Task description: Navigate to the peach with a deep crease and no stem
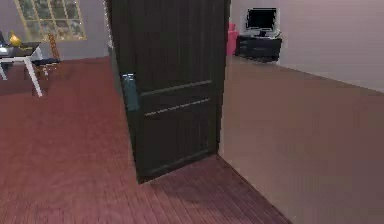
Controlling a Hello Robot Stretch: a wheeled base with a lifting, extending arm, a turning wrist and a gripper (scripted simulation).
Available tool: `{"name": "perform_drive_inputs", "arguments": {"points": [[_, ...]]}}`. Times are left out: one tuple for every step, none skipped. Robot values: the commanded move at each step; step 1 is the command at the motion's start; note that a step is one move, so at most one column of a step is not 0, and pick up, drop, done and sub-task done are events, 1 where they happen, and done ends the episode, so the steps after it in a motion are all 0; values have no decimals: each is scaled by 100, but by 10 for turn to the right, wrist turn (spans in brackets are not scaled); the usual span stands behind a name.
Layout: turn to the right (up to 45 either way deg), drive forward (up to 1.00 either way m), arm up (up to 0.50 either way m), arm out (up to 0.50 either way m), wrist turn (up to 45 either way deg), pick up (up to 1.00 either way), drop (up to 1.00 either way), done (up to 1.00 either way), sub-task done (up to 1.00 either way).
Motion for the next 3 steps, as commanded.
{"name": "perform_drive_inputs", "arguments": {"points": [[-450,0,0,0,0,0,0,0,0],[-300,0,0,0,0,0,0,0,0],[0,5,0,0,0,0,0,0,0]]}}
